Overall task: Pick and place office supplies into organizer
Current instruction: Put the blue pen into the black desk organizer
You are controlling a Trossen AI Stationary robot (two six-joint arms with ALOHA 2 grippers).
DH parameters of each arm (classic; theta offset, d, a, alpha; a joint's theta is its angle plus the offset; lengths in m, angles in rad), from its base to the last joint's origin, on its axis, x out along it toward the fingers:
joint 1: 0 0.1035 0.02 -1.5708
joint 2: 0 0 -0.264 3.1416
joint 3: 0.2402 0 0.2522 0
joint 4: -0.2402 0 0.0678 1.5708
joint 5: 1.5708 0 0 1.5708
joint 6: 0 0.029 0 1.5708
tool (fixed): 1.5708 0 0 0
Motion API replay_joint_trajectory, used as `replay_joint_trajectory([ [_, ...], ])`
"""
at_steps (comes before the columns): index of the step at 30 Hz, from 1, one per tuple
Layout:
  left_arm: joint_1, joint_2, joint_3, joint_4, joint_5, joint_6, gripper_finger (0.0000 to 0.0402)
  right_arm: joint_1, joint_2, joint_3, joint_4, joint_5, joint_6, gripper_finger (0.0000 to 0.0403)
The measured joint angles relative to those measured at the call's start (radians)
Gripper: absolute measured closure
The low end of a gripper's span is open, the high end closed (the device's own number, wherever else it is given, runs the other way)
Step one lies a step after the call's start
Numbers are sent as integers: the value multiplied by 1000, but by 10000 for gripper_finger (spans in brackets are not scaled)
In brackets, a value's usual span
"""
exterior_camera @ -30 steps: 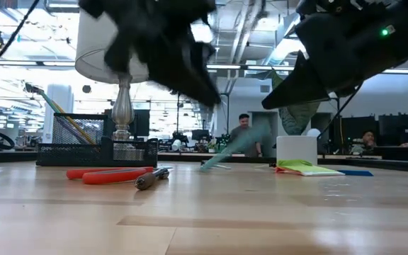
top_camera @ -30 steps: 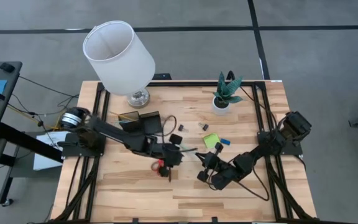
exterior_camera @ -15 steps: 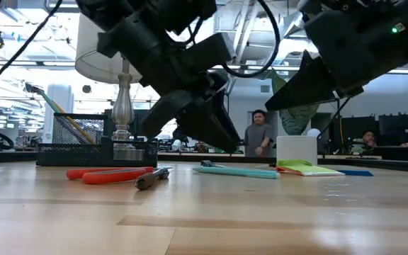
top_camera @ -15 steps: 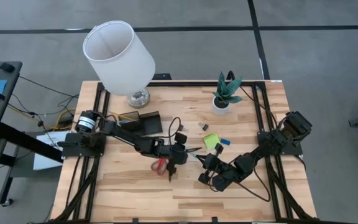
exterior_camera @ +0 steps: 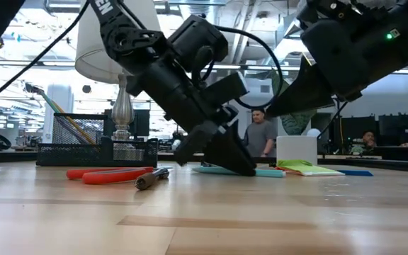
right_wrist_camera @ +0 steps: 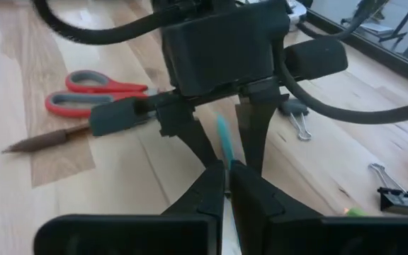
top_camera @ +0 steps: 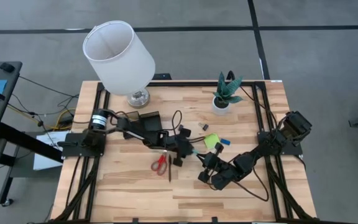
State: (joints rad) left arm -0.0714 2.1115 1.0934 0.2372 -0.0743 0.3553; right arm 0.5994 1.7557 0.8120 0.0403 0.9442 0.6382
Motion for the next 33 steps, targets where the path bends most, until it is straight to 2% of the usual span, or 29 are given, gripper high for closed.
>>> replay_joint_trajectory([
  [4, 9, 13, 1, 3, 39, -53, 314, 0, 0, 0, -24, -1, 16, 381],
  [7, 15, 24, 0, 25, 92, -64, 358, 0, 0, 0, -42, -1, 17, 367],
  [9, 17, 56, 1, 102, 135, -79, 384, -1, 0, 0, -49, -1, 17, 360],
  [13, 9, 94, 1, 192, 161, -141, 387, -2, 0, 0, -61, -1, 17, 354],
  [18, -9, 73, -5, 196, 141, -165, 395, -3, 0, 0, -66, 2, 17, 356],
  [21, -10, 19, -8, 115, 90, -165, 398, -2, 0, 0, -66, 38, 17, 364],
  [27, -8, -182, -18, -255, -96, -129, 397, 9, -14, 0, -71, 259, -33, 396],
  [31, -13, -385, -12, -480, -195, -127, 397, -26, -45, 0, -58, 282, -57, 401],
  [33, -21, -478, -13, -603, -256, -123, 398, -50, -54, 0, -50, 262, -101, 402],
])
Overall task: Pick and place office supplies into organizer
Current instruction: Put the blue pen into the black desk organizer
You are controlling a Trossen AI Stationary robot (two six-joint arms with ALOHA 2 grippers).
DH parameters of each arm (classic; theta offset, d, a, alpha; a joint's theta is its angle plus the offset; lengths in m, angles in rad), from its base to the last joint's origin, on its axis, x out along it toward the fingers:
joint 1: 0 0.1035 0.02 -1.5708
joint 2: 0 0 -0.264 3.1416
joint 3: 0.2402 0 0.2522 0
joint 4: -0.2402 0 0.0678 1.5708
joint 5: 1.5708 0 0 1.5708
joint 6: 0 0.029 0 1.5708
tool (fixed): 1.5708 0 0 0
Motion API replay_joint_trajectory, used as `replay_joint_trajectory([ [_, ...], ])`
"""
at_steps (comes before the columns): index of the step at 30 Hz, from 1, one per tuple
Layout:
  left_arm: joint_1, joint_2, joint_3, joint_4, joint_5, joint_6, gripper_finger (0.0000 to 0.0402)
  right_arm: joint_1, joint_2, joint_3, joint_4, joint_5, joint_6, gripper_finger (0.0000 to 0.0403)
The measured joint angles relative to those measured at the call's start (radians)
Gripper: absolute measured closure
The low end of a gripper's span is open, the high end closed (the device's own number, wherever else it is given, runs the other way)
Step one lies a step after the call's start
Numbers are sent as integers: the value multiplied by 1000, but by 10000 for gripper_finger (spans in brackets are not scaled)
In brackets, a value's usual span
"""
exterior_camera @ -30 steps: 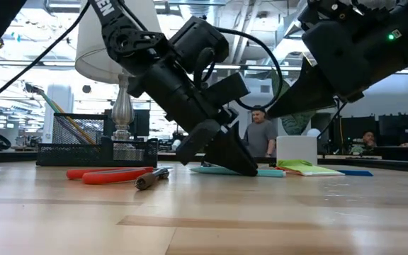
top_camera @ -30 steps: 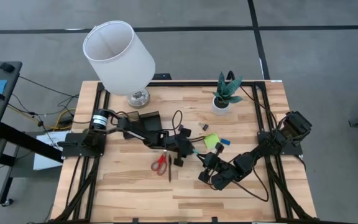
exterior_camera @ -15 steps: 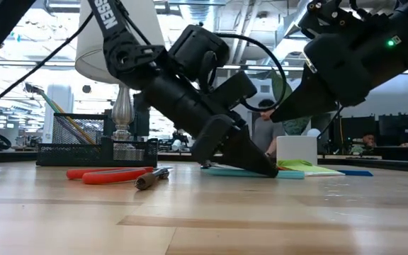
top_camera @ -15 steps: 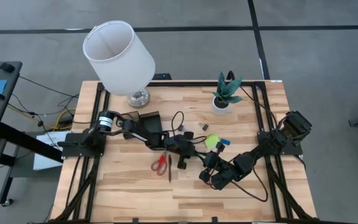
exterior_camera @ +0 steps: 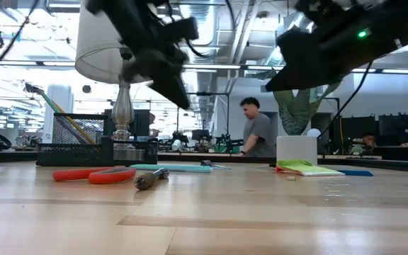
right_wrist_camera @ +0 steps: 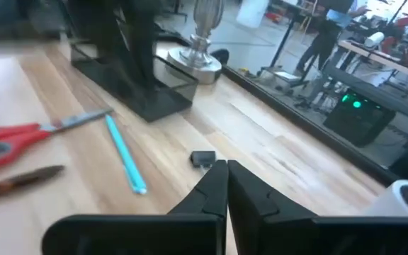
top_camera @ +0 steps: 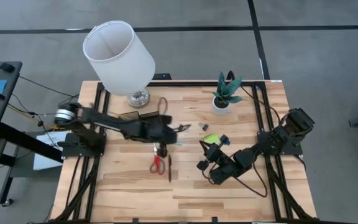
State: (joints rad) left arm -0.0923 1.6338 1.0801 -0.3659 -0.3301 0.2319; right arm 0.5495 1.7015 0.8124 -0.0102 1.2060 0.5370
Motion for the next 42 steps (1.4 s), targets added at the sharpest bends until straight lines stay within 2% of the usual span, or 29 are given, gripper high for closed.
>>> replay_joint_trajectory([
  [4, -11, -191, 2, -193, -77, 3, 399, -57, 0, 0, 36, -74, -39, 402],
  [7, -10, -295, 2, -404, -137, -100, 400, -107, 4, 0, 64, -157, -40, 401],
  [10, -9, -361, -26, -491, -91, -242, 400, -155, 4, 0, 79, -259, -40, 402],
  [12, -20, -385, -76, -439, -10, -279, 400, -176, 5, 0, 96, -289, -49, 401],
  [15, -38, -386, -168, -259, 52, -263, 401, -198, 5, 0, 167, -324, -148, 402],
  [19, -60, -387, -272, -56, 51, -250, 401, -223, 5, -3, 256, -566, -330, 402],
  [21, -66, -389, -288, -42, 42, -280, 401, -230, 5, -27, 353, -673, -392, 402],
  [23, -75, -403, -289, -57, 30, -294, 401, -233, 5, -75, 476, -727, -452, 402],
  [28, -104, -439, -289, -115, 27, -294, 401, -239, 39, -270, 981, -733, -545, 402],
  [30, -115, -458, -288, -154, 15, -298, 401, -244, 105, -346, 1190, -733, -562, 402],
  [33, -129, -471, -288, -175, -35, -304, 401, -262, 236, -368, 1430, -736, -560, 402],
  [35, -131, -473, -288, -166, -54, -304, 401, -286, 325, -342, 1499, -734, -556, 399],
  [38, -131, -472, -288, -166, -58, -316, 401, -320, 404, -278, 1504, -735, -557, 382],
  [42, -132, -472, -288, -178, -46, -355, 401, -349, 446, -197, 1366, -738, -561, 342],
])
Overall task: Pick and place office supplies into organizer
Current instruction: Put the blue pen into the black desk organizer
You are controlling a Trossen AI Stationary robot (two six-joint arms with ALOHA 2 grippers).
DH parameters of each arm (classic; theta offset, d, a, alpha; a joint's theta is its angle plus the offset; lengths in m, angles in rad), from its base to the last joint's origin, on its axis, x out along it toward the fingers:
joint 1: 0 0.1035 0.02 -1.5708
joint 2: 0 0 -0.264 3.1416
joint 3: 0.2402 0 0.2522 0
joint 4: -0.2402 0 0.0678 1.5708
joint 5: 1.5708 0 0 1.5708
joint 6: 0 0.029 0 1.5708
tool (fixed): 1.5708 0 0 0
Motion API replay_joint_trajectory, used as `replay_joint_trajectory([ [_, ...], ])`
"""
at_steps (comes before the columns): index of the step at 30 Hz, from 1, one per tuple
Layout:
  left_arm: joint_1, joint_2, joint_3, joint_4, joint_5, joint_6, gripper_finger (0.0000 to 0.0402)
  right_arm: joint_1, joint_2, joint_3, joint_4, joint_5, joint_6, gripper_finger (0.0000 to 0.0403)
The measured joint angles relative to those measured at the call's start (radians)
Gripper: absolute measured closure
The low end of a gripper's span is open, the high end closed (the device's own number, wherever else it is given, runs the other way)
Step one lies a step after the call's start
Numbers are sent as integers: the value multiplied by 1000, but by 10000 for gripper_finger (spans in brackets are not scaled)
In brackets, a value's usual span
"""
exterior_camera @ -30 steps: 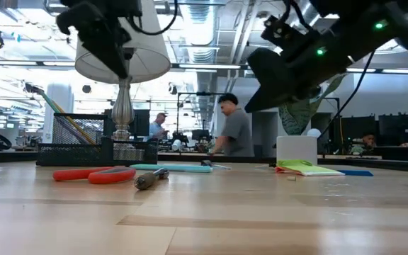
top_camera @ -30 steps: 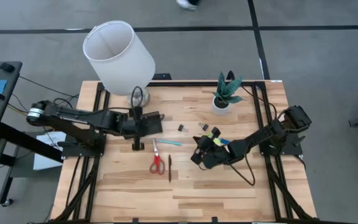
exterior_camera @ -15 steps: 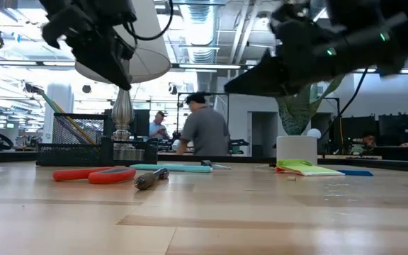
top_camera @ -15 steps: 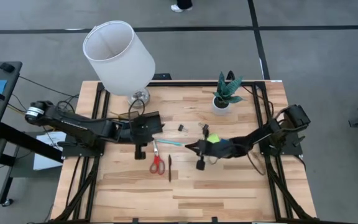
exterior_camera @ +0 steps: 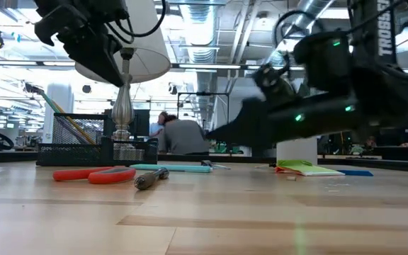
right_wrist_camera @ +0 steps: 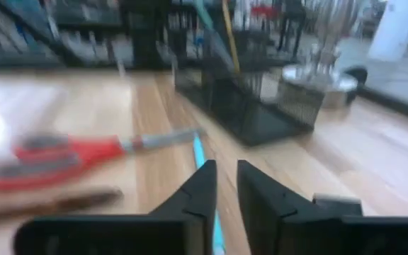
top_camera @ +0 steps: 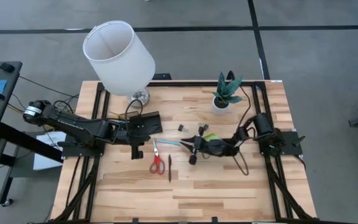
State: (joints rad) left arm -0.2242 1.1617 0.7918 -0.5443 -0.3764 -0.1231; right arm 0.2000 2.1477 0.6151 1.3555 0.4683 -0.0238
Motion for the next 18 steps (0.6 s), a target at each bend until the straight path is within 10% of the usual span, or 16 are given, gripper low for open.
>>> replay_joint_trajectory([
  [18, -4, 0, 1, -53, 2, -30, 401, -130, 9, 153, -443, -240, 153, 266],
])
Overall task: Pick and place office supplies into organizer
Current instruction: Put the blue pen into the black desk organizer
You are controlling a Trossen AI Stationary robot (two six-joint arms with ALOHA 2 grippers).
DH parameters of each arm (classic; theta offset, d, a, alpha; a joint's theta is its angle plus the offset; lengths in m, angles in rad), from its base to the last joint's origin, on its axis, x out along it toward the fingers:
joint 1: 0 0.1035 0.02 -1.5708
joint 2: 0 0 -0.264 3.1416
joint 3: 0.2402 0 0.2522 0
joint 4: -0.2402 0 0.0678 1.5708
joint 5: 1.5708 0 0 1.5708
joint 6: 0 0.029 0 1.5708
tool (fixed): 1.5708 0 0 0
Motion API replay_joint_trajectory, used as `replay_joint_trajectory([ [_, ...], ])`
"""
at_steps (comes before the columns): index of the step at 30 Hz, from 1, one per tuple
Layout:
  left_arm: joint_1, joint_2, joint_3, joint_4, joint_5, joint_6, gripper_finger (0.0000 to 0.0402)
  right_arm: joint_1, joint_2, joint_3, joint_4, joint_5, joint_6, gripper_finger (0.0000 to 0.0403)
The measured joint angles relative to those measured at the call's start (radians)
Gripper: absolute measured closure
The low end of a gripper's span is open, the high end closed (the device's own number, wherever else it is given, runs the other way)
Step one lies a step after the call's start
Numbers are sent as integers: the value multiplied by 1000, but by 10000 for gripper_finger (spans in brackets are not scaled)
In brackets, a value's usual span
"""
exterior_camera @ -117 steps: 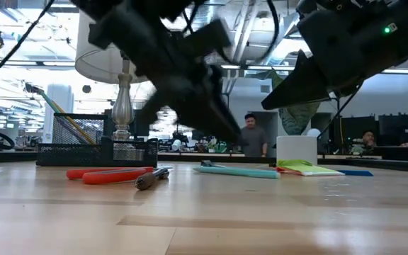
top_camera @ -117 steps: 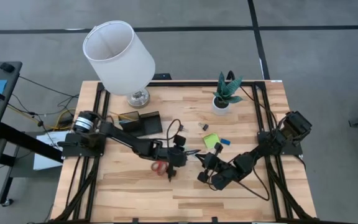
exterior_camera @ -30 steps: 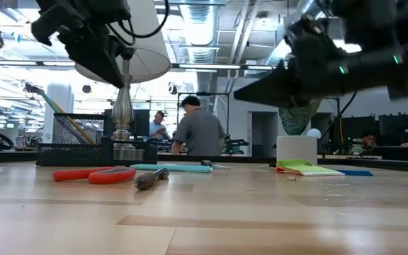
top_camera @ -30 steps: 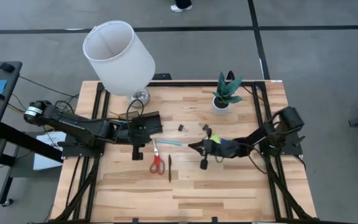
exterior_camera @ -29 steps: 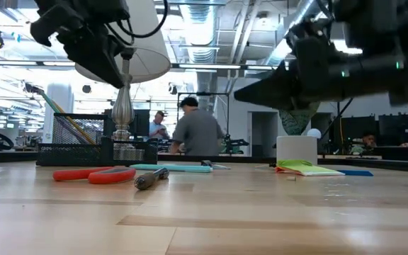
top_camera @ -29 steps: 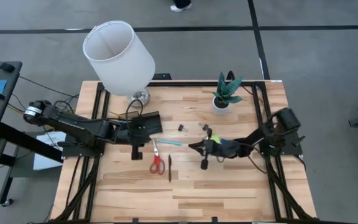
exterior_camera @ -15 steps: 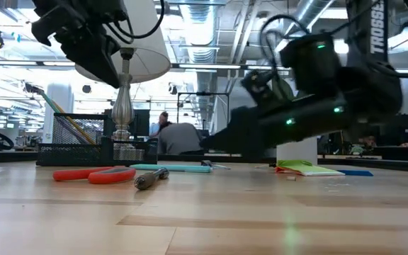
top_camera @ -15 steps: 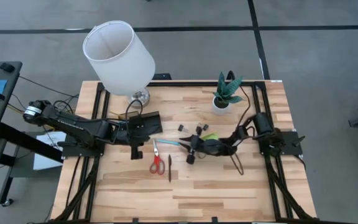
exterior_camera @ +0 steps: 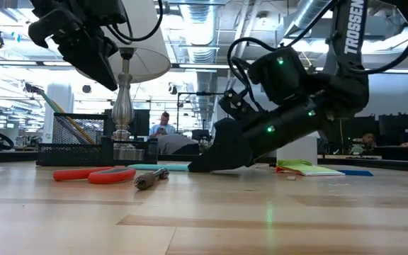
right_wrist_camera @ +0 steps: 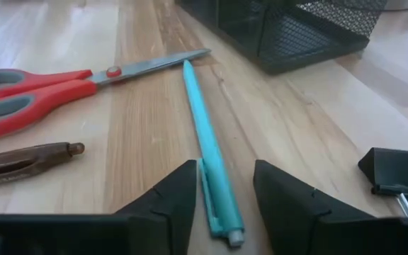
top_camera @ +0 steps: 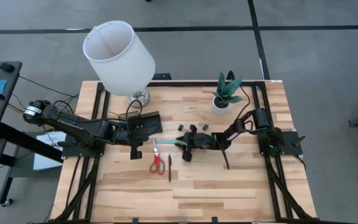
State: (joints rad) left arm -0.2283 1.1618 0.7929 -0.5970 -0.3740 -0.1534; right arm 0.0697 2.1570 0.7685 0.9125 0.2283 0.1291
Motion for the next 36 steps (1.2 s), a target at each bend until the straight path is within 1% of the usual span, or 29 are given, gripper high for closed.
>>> replay_joint_trajectory([
  [5, -13, 0, 0, -22, -5, -7, 401, 1, 2, 0, -6, -9, -6, 278],
  [9, -29, 0, 0, -23, -8, -36, 401, 0, -2, 3, -73, -9, -7, 282],
  [11, -43, 0, 0, -23, -8, -42, 401, -4, -2, 3, -77, -15, -18, 281],
  [15, -68, 1, 0, -22, -10, -52, 401, -11, 0, 0, -55, -78, -82, 281],
  [18, -85, 0, 0, -22, -18, -84, 401, -25, -1, 1, -72, -128, -92, 286],
  [19, -91, 1, 0, -22, -18, -93, 401, -30, 10, 1, -62, -140, -93, 289],
  [23, -116, 0, 0, -22, -20, -124, 401, -35, 78, -4, 94, -184, -90, 297],
  [26, -134, 0, 0, -22, -32, -152, 401, -34, 118, -6, 185, -186, -94, 300],
  [36, -153, 1, 0, -22, -36, -203, 401, -35, 122, -5, 191, -193, -104, 303],
])
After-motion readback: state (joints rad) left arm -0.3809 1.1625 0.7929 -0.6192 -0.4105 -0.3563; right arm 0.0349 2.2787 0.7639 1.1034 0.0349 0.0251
